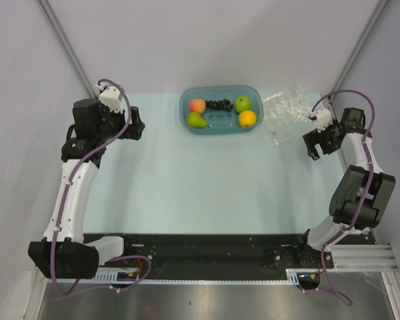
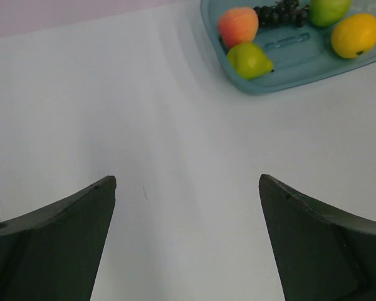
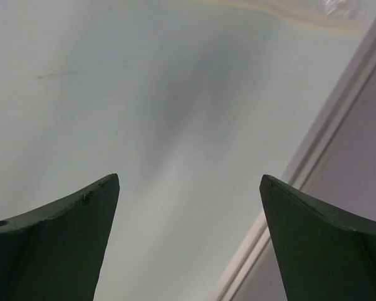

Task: Place the food in the zip-top bag and seal the zipper
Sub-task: Open the zipper of the food storage bag at the center of the board.

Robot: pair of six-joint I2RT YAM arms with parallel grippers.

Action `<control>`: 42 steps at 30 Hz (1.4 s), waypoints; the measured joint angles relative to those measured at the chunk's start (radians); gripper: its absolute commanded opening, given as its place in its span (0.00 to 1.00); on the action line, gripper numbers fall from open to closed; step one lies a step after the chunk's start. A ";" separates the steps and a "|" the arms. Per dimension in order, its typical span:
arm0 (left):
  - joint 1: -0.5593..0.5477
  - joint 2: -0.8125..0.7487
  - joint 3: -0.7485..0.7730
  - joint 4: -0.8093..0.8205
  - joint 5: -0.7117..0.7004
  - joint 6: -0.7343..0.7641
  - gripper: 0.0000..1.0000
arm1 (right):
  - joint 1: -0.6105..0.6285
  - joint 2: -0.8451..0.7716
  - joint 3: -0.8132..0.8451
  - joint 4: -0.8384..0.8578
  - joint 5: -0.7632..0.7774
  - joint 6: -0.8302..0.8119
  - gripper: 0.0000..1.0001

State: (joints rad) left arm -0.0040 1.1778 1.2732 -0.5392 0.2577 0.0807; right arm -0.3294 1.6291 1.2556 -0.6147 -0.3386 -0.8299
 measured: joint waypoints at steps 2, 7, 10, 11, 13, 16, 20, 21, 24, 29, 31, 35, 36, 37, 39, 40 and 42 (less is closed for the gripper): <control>-0.014 -0.020 -0.014 0.023 0.021 0.003 1.00 | -0.010 0.014 -0.013 0.066 -0.010 -0.053 0.99; -0.046 -0.042 -0.034 0.074 0.053 0.008 1.00 | -0.008 0.069 -0.075 0.293 -0.041 -0.225 0.93; -0.062 -0.040 -0.039 0.083 0.060 0.016 1.00 | -0.006 0.132 -0.087 0.401 -0.061 -0.309 0.88; -0.064 -0.039 -0.042 0.085 0.060 0.018 1.00 | -0.006 0.156 -0.091 0.440 -0.067 -0.330 0.86; -0.066 -0.039 -0.052 0.090 0.060 0.026 1.00 | -0.005 0.196 -0.093 0.509 -0.075 -0.358 0.85; -0.068 -0.039 -0.072 0.091 0.059 0.035 1.00 | 0.002 0.243 -0.092 0.591 -0.082 -0.380 0.80; -0.071 -0.031 -0.085 0.089 0.053 0.051 1.00 | 0.022 0.305 -0.081 0.673 -0.086 -0.397 0.76; -0.071 -0.027 -0.089 0.089 0.051 0.053 0.99 | 0.029 0.320 -0.076 0.692 -0.086 -0.399 0.72; -0.073 -0.023 -0.101 0.089 0.051 0.059 1.00 | 0.050 0.365 -0.043 0.733 -0.088 -0.402 0.68; -0.074 -0.017 -0.130 0.089 0.048 0.061 1.00 | 0.079 0.422 0.006 0.810 -0.085 -0.423 0.57; -0.075 -0.010 -0.133 0.089 0.043 0.061 1.00 | 0.090 0.448 0.027 0.829 -0.081 -0.446 0.53; -0.075 0.004 -0.133 0.093 0.038 0.062 1.00 | 0.106 0.487 0.046 0.838 -0.076 -0.495 0.45; -0.075 0.007 -0.133 0.093 0.037 0.062 1.00 | 0.110 0.497 0.048 0.844 -0.076 -0.510 0.35; -0.075 0.009 -0.133 0.093 0.037 0.063 1.00 | 0.111 0.506 0.048 0.852 -0.076 -0.525 0.29; -0.075 0.013 -0.133 0.092 0.037 0.064 1.00 | 0.113 0.520 0.048 0.867 -0.077 -0.555 0.02; -0.076 0.013 -0.133 0.092 0.035 0.069 1.00 | 0.114 0.525 0.044 0.883 -0.077 -0.565 0.00; -0.076 0.014 -0.133 0.088 0.034 0.071 1.00 | 0.117 0.526 0.033 0.904 -0.079 -0.590 0.00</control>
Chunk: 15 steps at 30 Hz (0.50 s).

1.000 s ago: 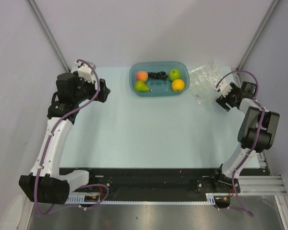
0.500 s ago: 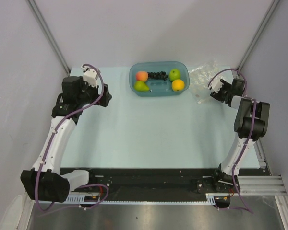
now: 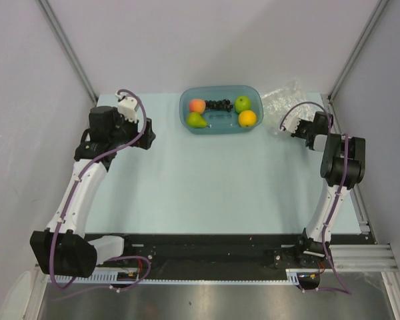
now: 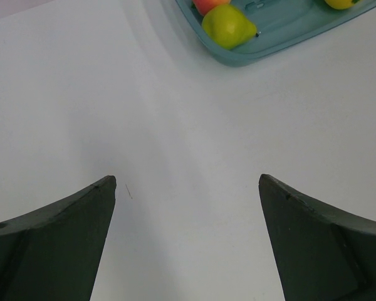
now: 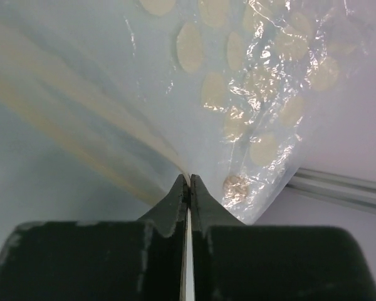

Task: Place the food in the zip-top bag and seal the zipper
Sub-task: Open the zipper of the food storage bag at the center of the board.

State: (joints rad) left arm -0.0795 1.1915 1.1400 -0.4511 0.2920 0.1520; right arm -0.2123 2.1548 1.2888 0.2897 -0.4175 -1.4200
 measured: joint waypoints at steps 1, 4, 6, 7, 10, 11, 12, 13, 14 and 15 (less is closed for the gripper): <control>0.000 0.000 0.000 -0.001 0.000 0.003 1.00 | 0.002 0.000 -0.010 0.019 0.005 -0.004 0.00; -0.001 0.000 0.001 -0.011 0.001 0.007 1.00 | 0.002 -0.011 -0.042 0.030 0.030 0.002 0.00; -0.002 0.000 0.004 -0.021 0.004 0.008 0.99 | -0.003 -0.045 -0.067 0.002 0.037 0.030 0.00; -0.002 0.000 0.008 -0.029 0.006 0.007 1.00 | -0.009 -0.076 -0.076 -0.036 0.037 0.055 0.00; -0.005 0.000 0.026 -0.037 0.021 0.006 1.00 | -0.048 -0.233 -0.078 -0.161 0.024 0.161 0.00; -0.007 0.001 0.033 -0.038 0.028 0.006 1.00 | -0.063 -0.288 -0.076 -0.192 0.016 0.190 0.00; -0.010 0.001 0.042 -0.039 0.034 0.006 1.00 | -0.079 -0.354 -0.064 -0.240 0.004 0.224 0.00; -0.014 0.002 0.052 -0.040 0.040 0.005 1.00 | -0.093 -0.407 -0.048 -0.277 -0.004 0.255 0.00; -0.016 0.004 0.061 -0.040 0.048 0.003 1.00 | -0.108 -0.473 -0.023 -0.333 -0.019 0.298 0.00; -0.018 0.006 0.070 -0.040 0.055 -0.001 1.00 | -0.117 -0.520 -0.003 -0.373 -0.031 0.325 0.00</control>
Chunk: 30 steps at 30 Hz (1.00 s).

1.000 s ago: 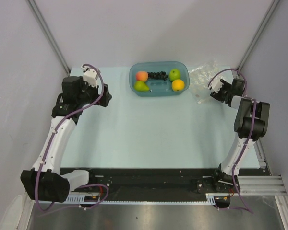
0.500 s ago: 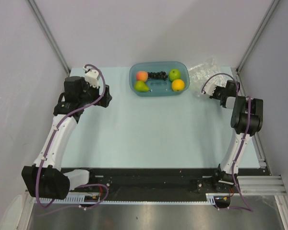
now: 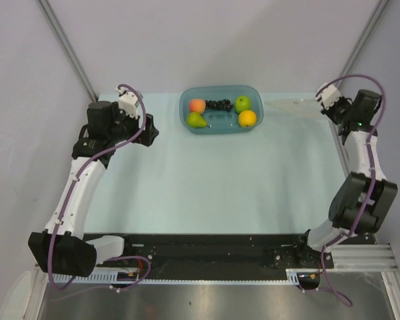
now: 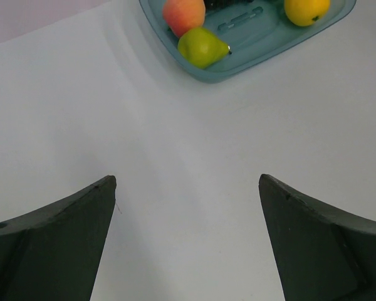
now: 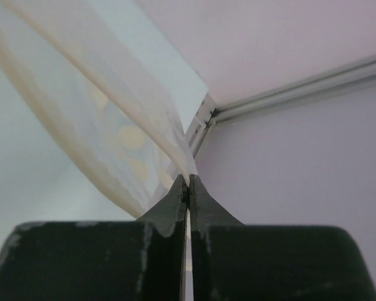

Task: Place the food in the zip-top bag and seal the zipper
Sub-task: Open the zipper of the food storage bag at the center of the board.

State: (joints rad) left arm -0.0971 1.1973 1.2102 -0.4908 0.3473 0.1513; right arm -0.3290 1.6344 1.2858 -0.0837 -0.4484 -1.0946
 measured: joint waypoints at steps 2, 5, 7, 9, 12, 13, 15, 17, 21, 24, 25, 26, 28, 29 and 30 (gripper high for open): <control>-0.002 0.001 0.011 0.001 0.011 -0.009 1.00 | -0.005 -0.100 0.058 -0.117 -0.043 0.074 0.00; -0.002 0.001 0.024 -0.002 0.027 -0.031 1.00 | 0.028 -0.211 0.124 -0.275 -0.120 0.201 0.00; -0.002 0.001 0.033 -0.009 0.032 -0.045 1.00 | 0.072 -0.254 0.152 -0.370 -0.171 0.287 0.00; -0.002 0.001 0.045 -0.027 0.031 -0.056 1.00 | 0.138 -0.274 0.159 -0.441 -0.204 0.386 0.00; -0.002 -0.004 0.060 -0.063 0.026 -0.065 1.00 | 0.281 -0.274 0.157 -0.526 -0.245 0.547 0.00; -0.002 -0.008 0.063 -0.075 0.022 -0.067 0.99 | 0.333 -0.272 0.153 -0.538 -0.257 0.603 0.00; -0.002 -0.025 0.064 -0.110 0.014 -0.073 1.00 | 0.443 -0.266 0.143 -0.546 -0.281 0.731 0.00; 0.000 -0.044 0.064 -0.142 0.006 -0.083 1.00 | 0.531 -0.256 0.130 -0.521 -0.309 0.869 0.00; 0.009 -0.076 0.063 -0.190 -0.003 -0.111 1.00 | 0.645 -0.223 0.056 -0.376 -0.327 1.203 0.00; 0.029 -0.091 0.057 -0.210 0.015 -0.140 0.99 | 0.716 -0.182 0.002 -0.247 -0.304 1.416 0.00; 0.034 -0.098 0.047 -0.209 0.025 -0.151 1.00 | 0.742 -0.162 -0.009 -0.204 -0.288 1.483 0.00; 0.038 -0.105 0.037 -0.209 0.034 -0.159 0.99 | 0.769 -0.143 -0.013 -0.166 -0.276 1.542 0.00; 0.041 -0.120 0.011 -0.208 0.054 -0.180 0.98 | 0.816 -0.098 -0.012 -0.078 -0.262 1.639 0.00; 0.041 -0.125 0.000 -0.208 0.061 -0.187 0.98 | 0.845 -0.067 0.000 -0.032 -0.257 1.691 0.00; 0.041 -0.128 -0.007 -0.209 0.069 -0.192 0.98 | 0.866 -0.032 0.019 0.002 -0.254 1.729 0.00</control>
State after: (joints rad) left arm -0.0563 1.0691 1.2030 -0.6998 0.4168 -0.0406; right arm 0.5373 1.6024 1.3045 -0.0814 -0.7021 0.6342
